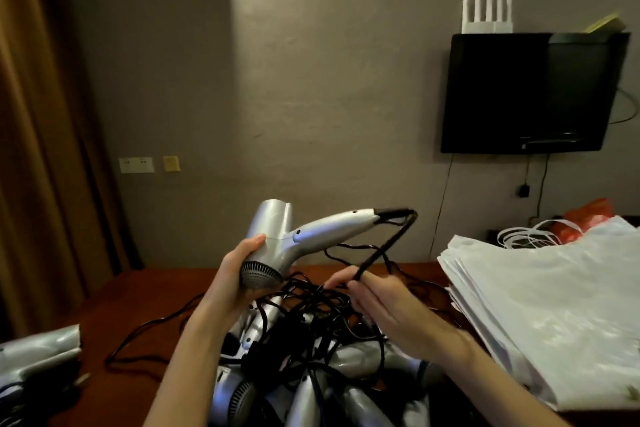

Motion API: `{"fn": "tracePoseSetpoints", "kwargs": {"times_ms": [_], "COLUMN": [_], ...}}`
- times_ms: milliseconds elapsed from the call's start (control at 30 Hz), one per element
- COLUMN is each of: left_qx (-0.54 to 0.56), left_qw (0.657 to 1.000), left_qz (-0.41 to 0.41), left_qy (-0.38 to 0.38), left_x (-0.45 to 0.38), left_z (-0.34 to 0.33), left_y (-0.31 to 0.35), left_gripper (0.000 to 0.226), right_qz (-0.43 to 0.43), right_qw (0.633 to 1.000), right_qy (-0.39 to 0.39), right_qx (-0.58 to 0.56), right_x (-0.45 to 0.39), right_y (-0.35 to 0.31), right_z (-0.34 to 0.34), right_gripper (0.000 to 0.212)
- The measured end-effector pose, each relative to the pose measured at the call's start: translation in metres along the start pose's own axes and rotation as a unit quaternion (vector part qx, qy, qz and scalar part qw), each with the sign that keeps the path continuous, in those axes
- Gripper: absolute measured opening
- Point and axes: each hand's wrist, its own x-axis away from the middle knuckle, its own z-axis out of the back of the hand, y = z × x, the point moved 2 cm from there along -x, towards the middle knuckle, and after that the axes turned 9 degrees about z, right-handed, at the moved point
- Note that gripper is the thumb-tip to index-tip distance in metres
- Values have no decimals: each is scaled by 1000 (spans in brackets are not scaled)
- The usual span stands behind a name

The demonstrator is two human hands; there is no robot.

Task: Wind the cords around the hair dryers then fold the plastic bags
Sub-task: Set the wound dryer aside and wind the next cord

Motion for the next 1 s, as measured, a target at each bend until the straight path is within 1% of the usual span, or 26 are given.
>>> {"fn": "tracePoseSetpoints", "kwargs": {"times_ms": [33,100,167,200,233,267,333,400,433,500,567,667,767,833,867,933,1000], "left_qx": [-15,-45,-68,-77,-91,-105,-132,-132,-121,-107,-95,-67,-46,-30,-19,-15,-26], "left_qw": [1000,999,997,997,996,994,986,979,977,972,969,972,978,982,983,985,988], "left_qz": [5,25,31,19,0,-29,-94,-137,-151,-170,-174,-163,-127,-115,-113,-112,-105], "left_qy": [-7,-12,0,9,21,31,43,73,92,124,145,157,158,150,145,130,113], "left_x": [3,10,16,18,20,21,24,23,22,21,18,9,-4,-9,-11,-15,-17], "left_z": [2,7,14,17,20,20,18,16,16,16,16,20,24,24,25,27,29], "left_y": [3,9,13,14,14,15,13,7,5,1,-1,-5,-8,-10,-10,-10,-9], "left_gripper": [33,47,56,63,68,70,68,63,61,58,61,62,64,62,62,69,76], "right_qz": [-10,-63,-93,-101,-120,-147,-181,-167,-159,-149,-123,-46,-48,-45,-47,-70,-75], "right_qw": [998,987,974,967,960,953,940,922,917,921,936,962,985,995,997,994,993], "right_qy": [-51,-113,-180,-209,-225,-228,-206,-155,-118,-59,-25,39,46,46,54,81,91], "right_qx": [43,91,99,103,115,136,203,312,346,356,328,268,161,80,40,-28,-21], "right_x": [-2,-16,-33,-41,-50,-59,-74,-81,-81,-74,-60,-40,-25,-16,-12,-10,-11], "right_y": [4,4,1,1,2,5,4,-4,-7,-8,-5,2,17,30,35,39,43], "right_z": [6,29,50,58,63,68,74,72,68,56,40,25,10,-1,-3,-3,3], "right_gripper": [25,19,26,25,24,28,33,28,25,23,25,40,53,56,55,47,35]}}
